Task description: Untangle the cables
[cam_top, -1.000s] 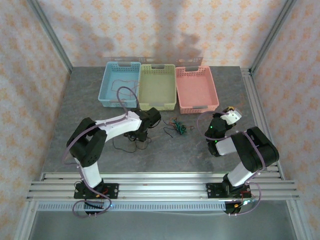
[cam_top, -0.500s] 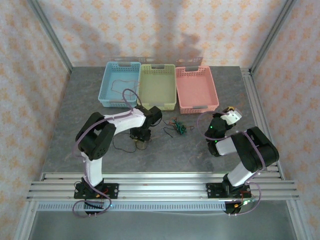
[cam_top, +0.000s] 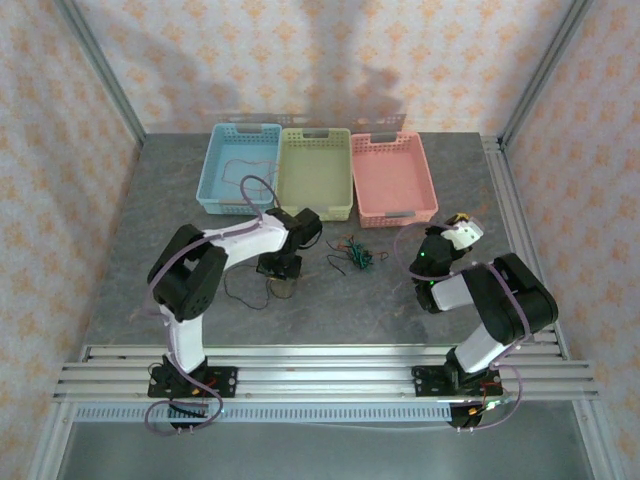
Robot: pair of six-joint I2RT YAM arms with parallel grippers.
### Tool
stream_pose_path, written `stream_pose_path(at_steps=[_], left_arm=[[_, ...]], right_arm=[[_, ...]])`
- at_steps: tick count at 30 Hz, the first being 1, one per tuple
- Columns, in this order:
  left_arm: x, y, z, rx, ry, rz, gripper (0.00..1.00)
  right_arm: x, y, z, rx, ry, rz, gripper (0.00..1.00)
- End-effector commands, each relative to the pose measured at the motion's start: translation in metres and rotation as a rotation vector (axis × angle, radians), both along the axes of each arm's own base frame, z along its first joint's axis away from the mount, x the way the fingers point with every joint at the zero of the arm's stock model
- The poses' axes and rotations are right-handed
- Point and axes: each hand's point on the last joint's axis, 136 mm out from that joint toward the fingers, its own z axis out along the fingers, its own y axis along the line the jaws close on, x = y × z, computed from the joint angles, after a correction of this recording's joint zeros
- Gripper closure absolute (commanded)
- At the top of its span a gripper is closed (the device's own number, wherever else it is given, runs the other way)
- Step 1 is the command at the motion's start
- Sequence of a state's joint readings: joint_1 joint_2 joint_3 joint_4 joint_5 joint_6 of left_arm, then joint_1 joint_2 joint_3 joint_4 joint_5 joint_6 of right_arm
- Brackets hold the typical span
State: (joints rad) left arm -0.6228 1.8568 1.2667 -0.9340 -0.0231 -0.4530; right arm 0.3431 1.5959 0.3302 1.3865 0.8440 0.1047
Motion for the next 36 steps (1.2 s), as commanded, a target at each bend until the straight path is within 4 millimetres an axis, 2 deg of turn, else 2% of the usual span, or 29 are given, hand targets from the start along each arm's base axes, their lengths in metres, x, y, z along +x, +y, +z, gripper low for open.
stream_pose_path(at_steps=[1,3,5,7,9,10,11,16,21,22,26,30,36], left_arm=[[0.014,-0.015,0.06,-0.064,-0.188,-0.002,1.0],[0.015,-0.018,0.087,-0.089,-0.243,-0.01,1.0],[0.016,-0.017,0.106,-0.103,-0.284,-0.003,1.0],[0.015,-0.014,0.12,-0.107,-0.313,-0.002,1.0],[0.014,-0.003,0.123,-0.061,-0.325,0.008,1.0],[0.012,0.002,0.119,-0.032,-0.316,0.01,0.99],[0.01,0.005,0.112,-0.011,-0.292,0.01,0.88],[0.002,0.008,0.058,0.095,-0.127,-0.004,0.48],[0.003,0.007,0.02,0.115,-0.012,-0.002,0.43],[0.004,0.007,0.015,0.111,0.0,0.001,0.21],[0.003,0.012,-0.009,0.08,0.066,0.032,0.19],[-0.002,0.007,-0.028,0.035,0.119,0.033,0.2],[-0.004,0.004,-0.036,0.021,0.129,0.035,0.25]], right_arm=[[0.002,-0.001,0.003,0.02,-0.029,0.002,1.0],[0.001,-0.001,0.003,0.022,-0.031,0.0,1.0],[0.001,-0.002,0.003,0.022,-0.032,-0.001,1.0],[0.001,-0.001,0.003,0.022,-0.031,0.0,1.0],[0.001,-0.002,0.003,0.022,-0.032,-0.001,1.0],[0.001,-0.002,0.003,0.022,-0.031,-0.001,1.0],[0.001,-0.001,0.003,0.022,-0.032,-0.001,1.0],[0.001,-0.002,0.003,0.022,-0.032,-0.001,1.0],[0.001,-0.001,0.003,0.023,-0.032,0.0,1.0],[0.001,-0.002,0.003,0.024,-0.033,-0.002,1.0],[0.002,-0.001,0.003,0.025,-0.033,0.001,1.0],[0.002,-0.001,0.003,0.024,-0.033,0.003,1.0],[0.002,-0.001,0.002,0.025,-0.032,0.002,1.0]])
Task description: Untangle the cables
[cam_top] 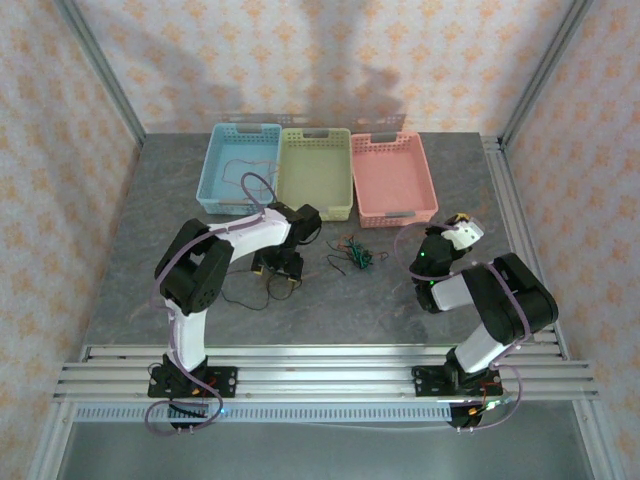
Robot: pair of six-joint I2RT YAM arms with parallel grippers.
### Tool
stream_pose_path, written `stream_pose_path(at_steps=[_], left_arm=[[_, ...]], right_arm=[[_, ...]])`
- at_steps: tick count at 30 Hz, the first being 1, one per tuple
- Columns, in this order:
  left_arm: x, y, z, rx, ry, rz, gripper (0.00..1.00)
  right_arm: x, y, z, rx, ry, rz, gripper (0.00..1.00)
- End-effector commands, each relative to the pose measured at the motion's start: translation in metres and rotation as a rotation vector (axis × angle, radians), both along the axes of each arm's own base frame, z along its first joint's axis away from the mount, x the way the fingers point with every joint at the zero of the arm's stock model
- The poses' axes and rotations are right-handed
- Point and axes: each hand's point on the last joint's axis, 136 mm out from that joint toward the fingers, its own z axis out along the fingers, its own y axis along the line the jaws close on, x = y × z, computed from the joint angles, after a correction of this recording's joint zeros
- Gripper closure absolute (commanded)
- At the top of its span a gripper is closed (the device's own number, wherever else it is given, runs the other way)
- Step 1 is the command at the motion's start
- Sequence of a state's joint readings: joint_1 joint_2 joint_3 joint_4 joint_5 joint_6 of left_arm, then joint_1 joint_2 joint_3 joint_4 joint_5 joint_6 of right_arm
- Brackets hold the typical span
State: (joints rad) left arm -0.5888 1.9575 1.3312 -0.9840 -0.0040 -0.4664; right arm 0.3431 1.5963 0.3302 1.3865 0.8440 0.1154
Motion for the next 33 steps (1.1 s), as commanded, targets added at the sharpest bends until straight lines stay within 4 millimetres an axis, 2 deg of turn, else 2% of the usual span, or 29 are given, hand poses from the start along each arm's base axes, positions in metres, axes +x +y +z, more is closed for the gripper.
stream_pose_path(at_steps=[1,12,14,16,20,22,24,25,29,33], left_arm=[[-0.009,-0.002,-0.02,-0.013,0.055,-0.016,0.26],[-0.007,-0.004,-0.021,-0.024,0.057,-0.017,0.39],[-0.006,-0.004,-0.021,-0.04,0.055,-0.008,0.44],[-0.006,-0.007,-0.021,-0.084,0.065,0.01,0.81],[-0.008,-0.006,-0.026,-0.12,0.089,0.026,0.82],[-0.007,-0.006,-0.026,-0.12,0.09,0.029,0.74],[-0.007,-0.006,-0.026,-0.121,0.089,0.032,0.72],[-0.008,-0.006,-0.026,-0.124,0.087,0.031,0.75],[-0.007,-0.006,-0.023,-0.131,0.07,0.032,1.0],[-0.005,-0.009,-0.013,-0.165,0.021,0.048,1.0]], right_arm=[[0.002,-0.001,0.003,0.017,-0.026,0.002,1.0],[0.001,-0.002,0.002,0.017,-0.025,0.0,1.0],[0.001,-0.001,0.002,0.018,-0.027,0.001,1.0],[0.002,-0.001,0.003,0.018,-0.028,0.002,1.0],[0.002,-0.001,0.002,0.022,-0.03,0.002,1.0],[0.001,-0.002,0.002,0.022,-0.029,0.0,1.0],[0.001,-0.001,0.002,0.024,-0.031,0.0,1.0],[0.001,-0.002,0.002,0.023,-0.029,0.0,1.0],[0.001,-0.002,0.002,0.022,-0.029,0.001,1.0],[0.001,-0.002,0.002,0.022,-0.03,0.0,1.0]])
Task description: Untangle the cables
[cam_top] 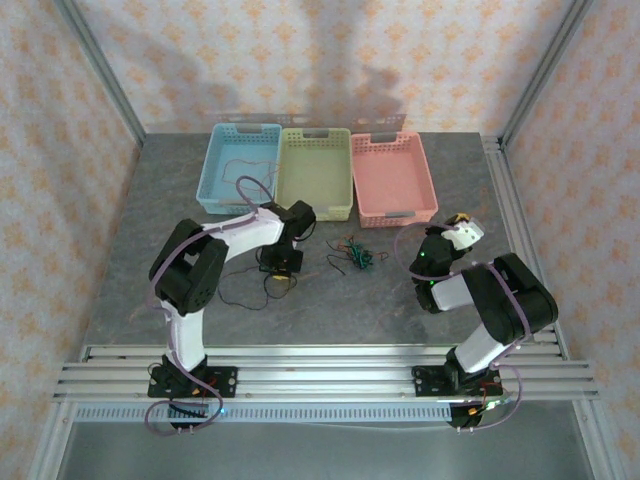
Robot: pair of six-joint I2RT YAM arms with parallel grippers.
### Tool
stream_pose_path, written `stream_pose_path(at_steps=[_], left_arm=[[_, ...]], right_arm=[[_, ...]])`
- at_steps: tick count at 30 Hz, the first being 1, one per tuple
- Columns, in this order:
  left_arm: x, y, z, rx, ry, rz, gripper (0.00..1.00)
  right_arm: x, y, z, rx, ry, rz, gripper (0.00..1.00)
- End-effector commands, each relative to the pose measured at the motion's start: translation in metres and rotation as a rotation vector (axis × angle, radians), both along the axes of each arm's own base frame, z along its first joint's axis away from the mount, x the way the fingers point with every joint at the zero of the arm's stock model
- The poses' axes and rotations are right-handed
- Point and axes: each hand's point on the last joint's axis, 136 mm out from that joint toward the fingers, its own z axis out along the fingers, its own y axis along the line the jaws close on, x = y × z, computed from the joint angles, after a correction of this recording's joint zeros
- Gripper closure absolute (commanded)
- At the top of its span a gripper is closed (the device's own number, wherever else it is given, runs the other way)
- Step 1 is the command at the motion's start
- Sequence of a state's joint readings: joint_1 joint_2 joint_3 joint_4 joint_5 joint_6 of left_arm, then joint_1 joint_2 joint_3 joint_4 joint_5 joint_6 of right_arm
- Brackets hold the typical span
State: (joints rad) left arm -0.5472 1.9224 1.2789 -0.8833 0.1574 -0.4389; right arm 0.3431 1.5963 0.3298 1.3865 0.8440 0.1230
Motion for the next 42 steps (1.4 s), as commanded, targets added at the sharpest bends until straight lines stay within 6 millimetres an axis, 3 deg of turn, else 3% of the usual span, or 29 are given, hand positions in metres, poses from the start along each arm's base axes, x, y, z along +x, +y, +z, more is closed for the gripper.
stream_pose_path(at_steps=[1,6,8,10,14,19,21,24,26,29,31,42], left_arm=[[-0.003,0.006,0.002,-0.001,-0.028,0.025,1.0],[0.0,0.005,0.031,-0.005,-0.105,0.031,1.0],[-0.001,0.013,0.037,0.032,-0.109,0.039,0.67],[-0.001,0.027,0.04,0.101,-0.123,0.052,0.45],[-0.005,0.041,0.031,0.101,-0.1,0.108,0.33],[-0.014,0.034,0.012,0.059,-0.039,0.11,0.27],[-0.016,0.034,0.007,0.043,-0.027,0.12,0.33],[-0.016,0.035,0.006,0.021,-0.024,0.132,0.32],[-0.016,0.035,0.003,0.019,-0.017,0.133,0.38],[-0.017,0.033,-0.011,-0.026,0.021,0.155,0.62],[-0.017,0.033,-0.022,-0.044,0.053,0.17,0.87],[-0.015,0.038,-0.02,-0.027,0.029,0.184,0.88]], right_arm=[[0.002,-0.001,0.002,0.018,-0.026,0.001,1.0],[0.002,-0.002,0.002,0.016,-0.023,0.0,1.0],[0.002,-0.002,0.002,0.017,-0.025,0.001,1.0],[0.001,-0.002,0.002,0.017,-0.025,0.0,1.0],[0.001,-0.002,0.002,0.018,-0.026,0.001,1.0],[0.001,-0.002,0.002,0.019,-0.026,0.002,1.0],[0.002,-0.002,0.002,0.017,-0.025,0.001,1.0],[0.002,-0.001,0.002,0.021,-0.029,0.005,1.0],[0.002,-0.001,0.002,0.021,-0.027,0.004,1.0],[0.002,-0.001,0.002,0.023,-0.029,0.004,1.0],[0.001,-0.001,0.001,0.024,-0.029,0.004,1.0],[0.001,-0.003,0.0,0.032,-0.034,0.006,1.0]])
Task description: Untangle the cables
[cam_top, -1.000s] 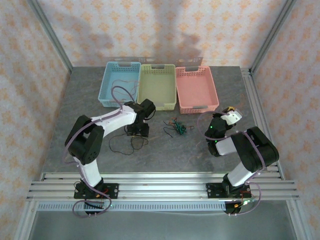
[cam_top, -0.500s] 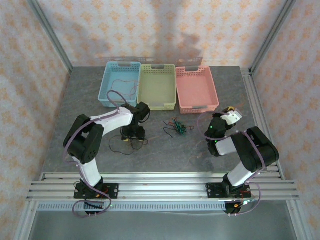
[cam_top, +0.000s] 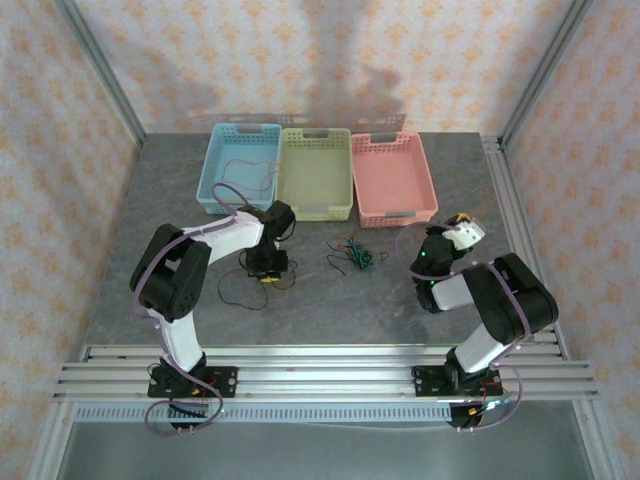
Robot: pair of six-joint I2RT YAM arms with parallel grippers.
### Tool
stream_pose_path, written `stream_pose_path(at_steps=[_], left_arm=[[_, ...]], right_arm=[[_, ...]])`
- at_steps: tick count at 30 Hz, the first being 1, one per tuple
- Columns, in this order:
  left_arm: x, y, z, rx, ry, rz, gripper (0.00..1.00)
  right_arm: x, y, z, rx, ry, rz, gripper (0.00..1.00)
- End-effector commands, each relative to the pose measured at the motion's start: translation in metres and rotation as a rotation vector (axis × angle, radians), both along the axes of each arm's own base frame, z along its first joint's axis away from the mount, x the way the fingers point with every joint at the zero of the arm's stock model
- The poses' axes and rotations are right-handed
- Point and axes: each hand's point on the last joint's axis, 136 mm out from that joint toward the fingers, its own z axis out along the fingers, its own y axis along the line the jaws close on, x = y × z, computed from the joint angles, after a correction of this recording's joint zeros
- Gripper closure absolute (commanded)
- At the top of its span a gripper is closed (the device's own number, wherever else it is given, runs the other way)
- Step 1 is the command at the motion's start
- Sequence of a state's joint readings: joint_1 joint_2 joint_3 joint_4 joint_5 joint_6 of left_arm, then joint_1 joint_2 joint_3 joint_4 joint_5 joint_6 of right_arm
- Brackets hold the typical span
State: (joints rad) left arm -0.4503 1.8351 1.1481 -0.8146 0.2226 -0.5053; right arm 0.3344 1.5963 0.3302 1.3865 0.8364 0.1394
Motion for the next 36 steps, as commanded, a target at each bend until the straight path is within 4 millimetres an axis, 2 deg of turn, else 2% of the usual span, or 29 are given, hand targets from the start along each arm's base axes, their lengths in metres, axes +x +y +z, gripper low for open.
stream_pose_path(at_steps=[1,3,9,13,17,23,27,30,36], left_arm=[[-0.006,0.011,-0.015,0.04,0.013,0.019,0.88],[-0.004,0.01,-0.01,0.034,-0.008,0.02,1.0],[0.006,0.004,0.033,0.01,-0.134,0.007,1.0],[0.018,-0.006,0.079,-0.025,-0.263,-0.01,1.0],[0.036,-0.018,0.145,-0.065,-0.421,-0.023,1.0],[0.073,-0.028,0.275,-0.109,-0.702,-0.051,1.0],[0.088,-0.035,0.355,-0.153,-0.85,-0.066,1.0],[0.095,-0.043,0.405,-0.218,-0.963,-0.084,1.0],[0.105,-0.051,0.469,-0.292,-1.132,-0.098,1.0]], right_arm=[[0.001,-0.001,0.0,0.02,-0.022,0.006,1.0],[0.0,-0.001,0.0,0.019,-0.022,0.006,1.0],[0.001,-0.001,0.0,0.023,-0.025,0.01,1.0],[0.001,-0.001,0.0,0.023,-0.025,0.009,1.0],[0.002,0.0,-0.001,0.026,-0.026,0.015,1.0],[0.002,0.0,-0.001,0.025,-0.026,0.017,1.0],[0.003,0.001,-0.001,0.024,-0.024,0.019,1.0],[0.003,0.001,0.0,0.023,-0.025,0.021,1.0],[0.005,0.003,-0.001,0.024,-0.024,0.031,1.0]])
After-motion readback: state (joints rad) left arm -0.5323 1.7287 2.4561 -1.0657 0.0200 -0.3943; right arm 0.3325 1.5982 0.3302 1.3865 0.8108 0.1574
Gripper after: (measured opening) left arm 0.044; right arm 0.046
